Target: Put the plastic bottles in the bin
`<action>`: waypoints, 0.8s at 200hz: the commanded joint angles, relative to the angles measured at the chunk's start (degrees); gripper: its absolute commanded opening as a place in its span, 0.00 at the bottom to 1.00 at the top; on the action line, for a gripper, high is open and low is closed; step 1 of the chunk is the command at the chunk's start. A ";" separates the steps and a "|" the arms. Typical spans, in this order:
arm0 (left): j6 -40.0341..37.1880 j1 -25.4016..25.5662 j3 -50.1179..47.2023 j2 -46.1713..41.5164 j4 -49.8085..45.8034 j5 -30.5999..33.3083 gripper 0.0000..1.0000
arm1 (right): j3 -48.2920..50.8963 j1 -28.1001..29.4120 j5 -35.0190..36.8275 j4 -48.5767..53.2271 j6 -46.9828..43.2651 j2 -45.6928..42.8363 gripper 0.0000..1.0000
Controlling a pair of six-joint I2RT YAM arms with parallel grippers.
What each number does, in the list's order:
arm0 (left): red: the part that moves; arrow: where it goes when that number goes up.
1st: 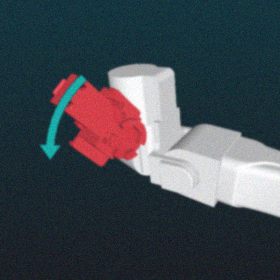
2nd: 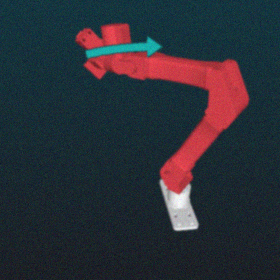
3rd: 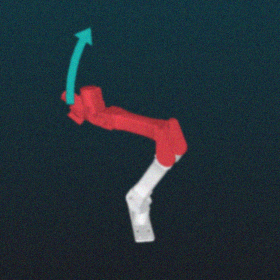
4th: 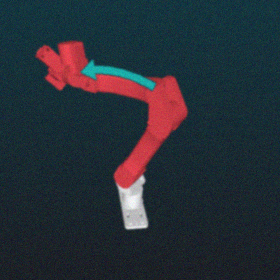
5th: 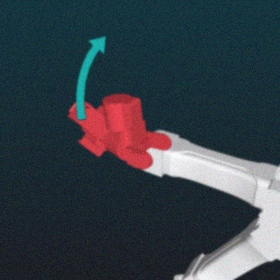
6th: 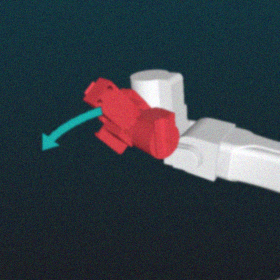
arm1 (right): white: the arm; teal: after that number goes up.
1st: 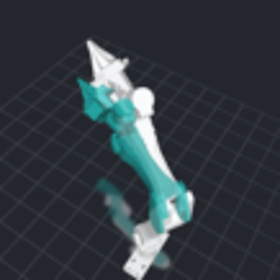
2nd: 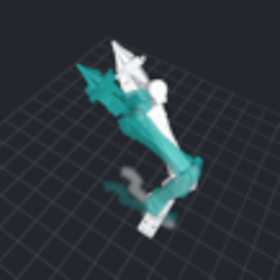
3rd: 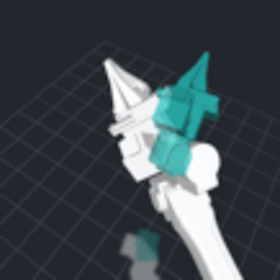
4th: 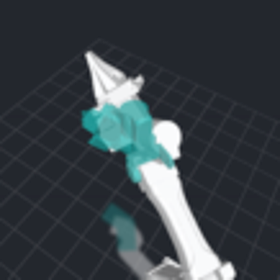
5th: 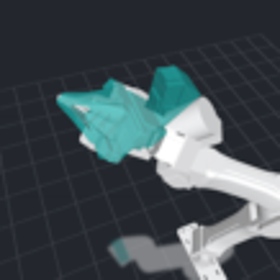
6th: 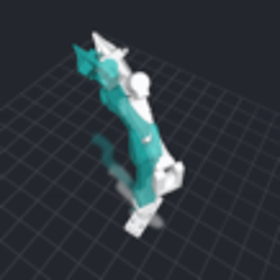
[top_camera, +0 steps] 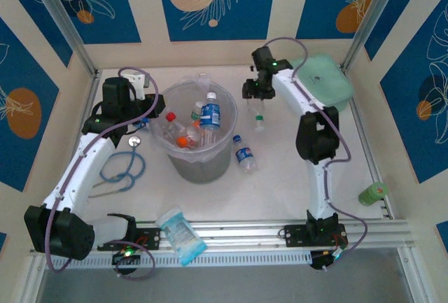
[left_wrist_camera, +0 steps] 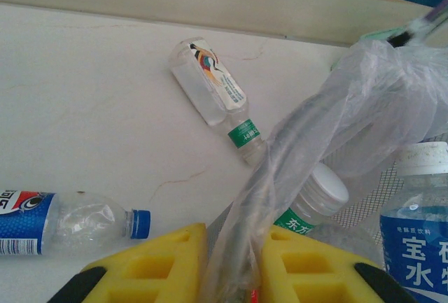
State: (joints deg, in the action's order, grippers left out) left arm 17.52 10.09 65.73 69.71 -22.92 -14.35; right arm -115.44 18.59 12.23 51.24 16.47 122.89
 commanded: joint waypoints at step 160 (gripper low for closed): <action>-0.43 -0.36 -1.22 1.24 -3.80 2.13 0.22 | 24.71 15.06 -42.29 -47.75 1.64 -39.39 0.00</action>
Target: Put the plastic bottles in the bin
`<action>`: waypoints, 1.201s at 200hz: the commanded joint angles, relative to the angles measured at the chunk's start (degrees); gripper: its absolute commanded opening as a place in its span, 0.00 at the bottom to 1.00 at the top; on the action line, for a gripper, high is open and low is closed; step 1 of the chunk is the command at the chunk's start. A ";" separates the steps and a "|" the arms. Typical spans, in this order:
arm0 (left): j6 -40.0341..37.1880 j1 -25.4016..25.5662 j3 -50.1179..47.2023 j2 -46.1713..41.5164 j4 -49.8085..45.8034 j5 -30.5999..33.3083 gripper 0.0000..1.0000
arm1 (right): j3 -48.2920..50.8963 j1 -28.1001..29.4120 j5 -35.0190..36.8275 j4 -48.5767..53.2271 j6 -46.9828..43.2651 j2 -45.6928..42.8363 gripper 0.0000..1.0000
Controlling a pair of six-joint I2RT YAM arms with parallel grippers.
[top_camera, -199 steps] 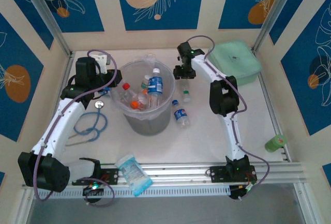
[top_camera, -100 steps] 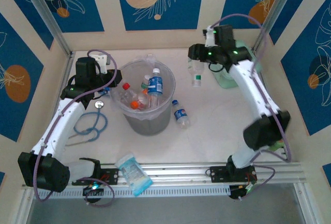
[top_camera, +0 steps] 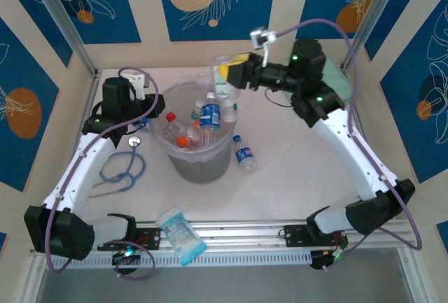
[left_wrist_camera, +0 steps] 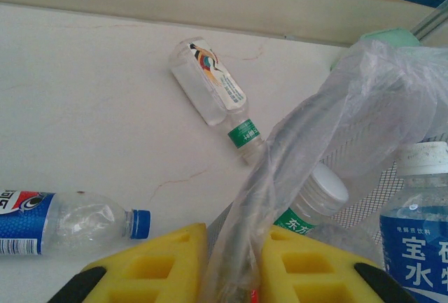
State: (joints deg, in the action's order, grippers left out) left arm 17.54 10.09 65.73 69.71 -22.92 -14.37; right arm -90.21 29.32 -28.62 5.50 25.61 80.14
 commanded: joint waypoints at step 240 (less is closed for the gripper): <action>-0.57 -0.35 -1.24 1.05 -3.81 2.59 0.22 | -1.04 16.06 20.30 27.18 -19.59 22.61 0.15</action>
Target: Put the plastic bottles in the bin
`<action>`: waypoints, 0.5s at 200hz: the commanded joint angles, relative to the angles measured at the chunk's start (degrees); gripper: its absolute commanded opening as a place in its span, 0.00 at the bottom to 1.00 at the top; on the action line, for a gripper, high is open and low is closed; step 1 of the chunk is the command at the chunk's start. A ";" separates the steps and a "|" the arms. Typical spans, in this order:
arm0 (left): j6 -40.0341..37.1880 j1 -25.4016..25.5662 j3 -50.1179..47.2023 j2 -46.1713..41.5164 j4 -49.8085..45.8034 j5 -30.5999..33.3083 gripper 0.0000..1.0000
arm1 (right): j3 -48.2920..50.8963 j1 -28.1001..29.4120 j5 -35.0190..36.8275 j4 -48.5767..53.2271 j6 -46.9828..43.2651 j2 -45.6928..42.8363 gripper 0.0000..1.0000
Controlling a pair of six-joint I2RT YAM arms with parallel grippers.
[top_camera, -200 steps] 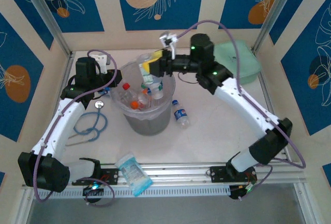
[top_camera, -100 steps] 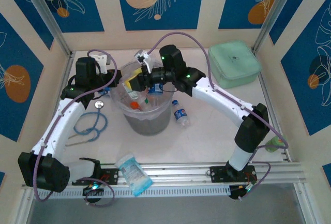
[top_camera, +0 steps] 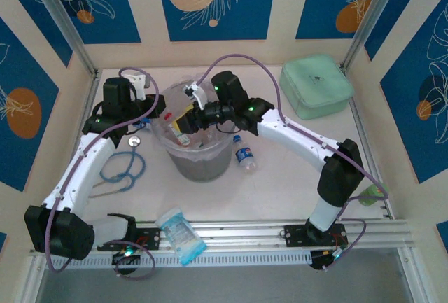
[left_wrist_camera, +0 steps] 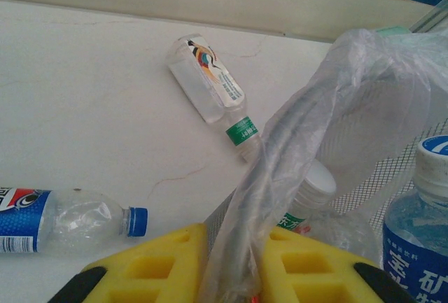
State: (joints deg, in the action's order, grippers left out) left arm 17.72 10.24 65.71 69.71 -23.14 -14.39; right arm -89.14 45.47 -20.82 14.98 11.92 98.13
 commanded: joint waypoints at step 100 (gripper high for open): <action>-0.79 -0.55 -1.17 0.84 -3.59 2.62 0.22 | -17.55 0.15 4.57 24.39 -6.00 -3.51 0.89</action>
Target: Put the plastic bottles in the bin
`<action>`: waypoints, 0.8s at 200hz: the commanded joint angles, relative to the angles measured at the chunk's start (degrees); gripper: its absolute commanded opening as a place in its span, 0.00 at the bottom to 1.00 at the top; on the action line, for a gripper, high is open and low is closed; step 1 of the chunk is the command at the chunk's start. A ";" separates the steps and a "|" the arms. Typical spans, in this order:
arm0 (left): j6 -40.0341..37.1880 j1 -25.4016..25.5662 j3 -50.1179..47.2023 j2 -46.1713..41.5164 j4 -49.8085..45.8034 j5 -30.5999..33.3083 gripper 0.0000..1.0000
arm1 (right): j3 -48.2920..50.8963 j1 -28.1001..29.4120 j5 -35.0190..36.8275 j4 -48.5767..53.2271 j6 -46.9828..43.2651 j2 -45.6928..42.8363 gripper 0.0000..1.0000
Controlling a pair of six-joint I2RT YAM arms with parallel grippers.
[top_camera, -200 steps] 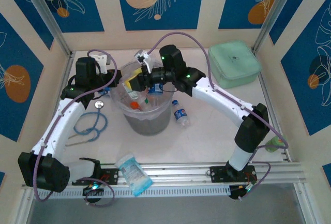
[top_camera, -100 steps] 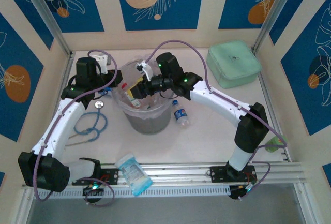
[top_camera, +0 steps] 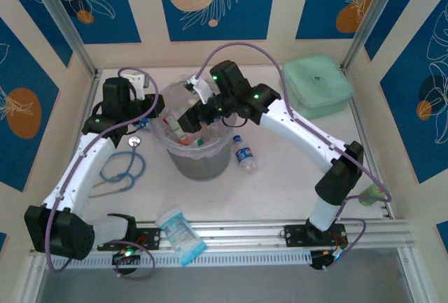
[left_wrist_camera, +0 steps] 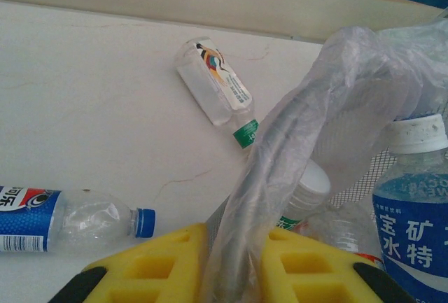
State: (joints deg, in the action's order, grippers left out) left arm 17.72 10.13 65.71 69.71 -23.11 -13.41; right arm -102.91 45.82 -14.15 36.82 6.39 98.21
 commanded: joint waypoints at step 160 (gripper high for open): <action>-0.66 -0.45 -1.16 0.56 -3.61 1.72 0.22 | -33.08 4.38 13.44 20.44 0.13 20.41 0.21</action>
State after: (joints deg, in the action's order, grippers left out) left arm 17.72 10.17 65.71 69.69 -23.09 -13.45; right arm -139.61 49.01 -1.21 52.10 9.74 122.87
